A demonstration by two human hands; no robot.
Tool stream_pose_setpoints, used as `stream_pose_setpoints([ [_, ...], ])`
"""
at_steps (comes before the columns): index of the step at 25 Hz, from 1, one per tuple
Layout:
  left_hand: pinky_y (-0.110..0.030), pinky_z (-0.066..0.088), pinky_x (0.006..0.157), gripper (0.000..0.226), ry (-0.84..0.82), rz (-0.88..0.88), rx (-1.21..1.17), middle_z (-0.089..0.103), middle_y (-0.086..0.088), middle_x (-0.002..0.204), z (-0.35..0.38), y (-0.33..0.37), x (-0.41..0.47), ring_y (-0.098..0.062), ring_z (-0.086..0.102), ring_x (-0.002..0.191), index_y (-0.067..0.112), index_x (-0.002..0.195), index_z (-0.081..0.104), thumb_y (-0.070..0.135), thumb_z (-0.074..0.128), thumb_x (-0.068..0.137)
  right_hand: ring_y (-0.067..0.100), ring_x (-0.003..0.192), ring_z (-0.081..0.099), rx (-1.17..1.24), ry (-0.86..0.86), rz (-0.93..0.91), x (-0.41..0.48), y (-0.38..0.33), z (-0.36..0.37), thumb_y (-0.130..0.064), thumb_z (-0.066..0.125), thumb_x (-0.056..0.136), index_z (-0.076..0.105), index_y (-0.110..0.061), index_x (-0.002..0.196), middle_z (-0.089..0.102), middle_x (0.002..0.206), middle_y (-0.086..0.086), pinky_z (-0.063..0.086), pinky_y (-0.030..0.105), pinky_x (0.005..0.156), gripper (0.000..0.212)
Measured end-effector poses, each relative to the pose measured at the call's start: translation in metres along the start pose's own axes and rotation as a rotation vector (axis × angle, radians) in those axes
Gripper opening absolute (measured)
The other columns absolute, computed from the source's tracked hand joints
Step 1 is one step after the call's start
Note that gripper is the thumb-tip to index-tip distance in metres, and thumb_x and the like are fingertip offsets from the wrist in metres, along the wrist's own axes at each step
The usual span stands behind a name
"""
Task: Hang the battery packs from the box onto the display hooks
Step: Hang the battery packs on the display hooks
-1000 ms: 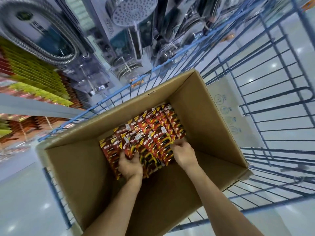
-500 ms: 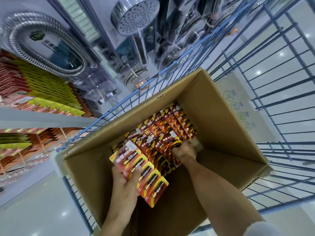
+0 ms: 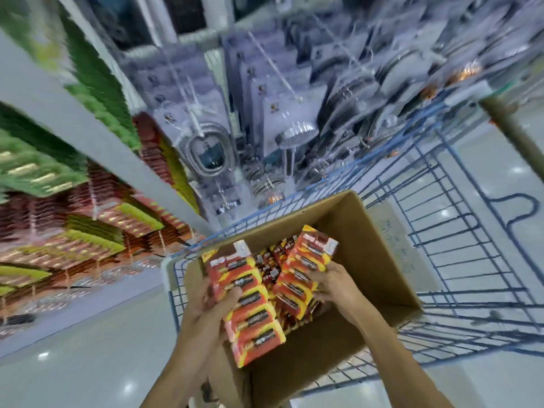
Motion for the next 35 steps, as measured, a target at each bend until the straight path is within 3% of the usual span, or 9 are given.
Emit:
stream_pose_setpoints([
  [2,-0.049,0.060,0.087,0.044,-0.042,0.020,-0.095,0.078,-0.009,0.115,-0.012,0.022,-0.021,-0.033,0.077,0.099,0.027,0.129,0.067,0.020,0.072,0.087,0.026,0.106,0.074,0.068,-0.029,-0.117,-0.048,-0.030,0.019,-0.013,0.068,0.094,0.065,-0.016,0.125,0.076,0.117,0.008,0.058,0.043,0.089,0.032],
  [6,-0.041,0.063,0.062,0.044,-0.103,0.078,-0.253,0.077,-0.019,0.112,-0.056,0.062,-0.062,-0.034,0.078,0.083,0.018,0.128,0.068,0.025,0.069,0.085,0.041,0.105,0.071,0.287,-0.083,-0.256,-0.125,-0.070,0.076,-0.009,0.070,0.083,0.064,-0.011,0.127,0.073,0.116,0.021,0.057,0.056,0.092,0.044],
  [10,-0.041,0.064,0.066,0.033,-0.111,0.221,-0.312,0.078,-0.013,0.113,-0.137,0.101,-0.114,-0.033,0.078,0.090,0.027,0.124,0.068,0.028,0.065,0.092,0.040,0.093,0.071,0.334,-0.175,-0.316,-0.178,-0.086,0.172,-0.001,0.065,0.083,0.067,-0.011,0.125,0.074,0.105,0.019,0.055,0.052,0.086,0.043],
  [12,-0.040,0.064,0.064,0.024,-0.066,0.299,-0.322,0.080,-0.007,0.108,-0.190,0.114,-0.140,-0.029,0.079,0.089,0.035,0.116,0.068,0.027,0.064,0.093,0.034,0.085,0.073,0.205,-0.181,-0.392,-0.204,-0.087,0.230,0.002,0.061,0.086,0.066,-0.011,0.123,0.075,0.100,0.018,0.057,0.045,0.077,0.039],
  [16,-0.040,0.065,0.067,0.032,-0.008,0.448,-0.347,0.079,-0.006,0.112,-0.302,0.132,-0.191,-0.030,0.078,0.096,0.037,0.125,0.066,0.027,0.065,0.094,0.029,0.076,0.075,0.041,-0.154,-0.484,-0.243,-0.073,0.344,0.002,0.058,0.095,0.061,-0.016,0.118,0.076,0.093,0.012,0.058,0.039,0.061,0.029],
  [20,-0.041,0.066,0.068,0.033,0.085,0.562,-0.432,0.079,-0.008,0.113,-0.409,0.134,-0.239,-0.031,0.078,0.097,0.033,0.126,0.067,0.026,0.066,0.094,0.034,0.079,0.071,-0.025,-0.282,-0.590,-0.281,-0.066,0.456,0.004,0.059,0.093,0.065,-0.019,0.116,0.074,0.095,0.016,0.057,0.045,0.070,0.033],
  [28,-0.050,0.061,0.084,0.038,0.325,0.797,-0.551,0.076,-0.013,0.119,-0.574,0.153,-0.319,-0.039,0.075,0.104,0.029,0.133,0.066,0.026,0.067,0.095,0.022,0.062,0.071,-0.167,-0.587,-0.581,-0.332,-0.068,0.655,0.007,0.053,0.095,0.068,-0.010,0.103,0.074,0.077,0.007,0.058,0.033,0.052,0.024],
  [31,-0.048,0.064,0.078,0.035,0.400,0.864,-0.575,0.076,-0.014,0.118,-0.621,0.163,-0.341,-0.037,0.076,0.101,0.025,0.133,0.066,0.027,0.064,0.098,0.019,0.063,0.071,-0.195,-0.640,-0.584,-0.343,-0.071,0.716,0.005,0.049,0.097,0.069,-0.017,0.100,0.075,0.078,0.004,0.058,0.035,0.060,0.030],
  [35,-0.046,0.065,0.072,0.028,0.453,0.925,-0.599,0.077,-0.015,0.116,-0.678,0.178,-0.359,-0.035,0.077,0.096,0.022,0.127,0.069,0.027,0.059,0.102,0.026,0.079,0.073,-0.255,-0.710,-0.589,-0.357,-0.069,0.785,-0.001,0.048,0.101,0.068,-0.017,0.113,0.077,0.093,0.008,0.057,0.048,0.078,0.029],
])
Point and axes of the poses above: each hand's wrist, its own x-axis towards the middle knuckle, its own z-axis out of the palm, y = z × x, the point moved 8 cm from there along x, towards the middle knuckle
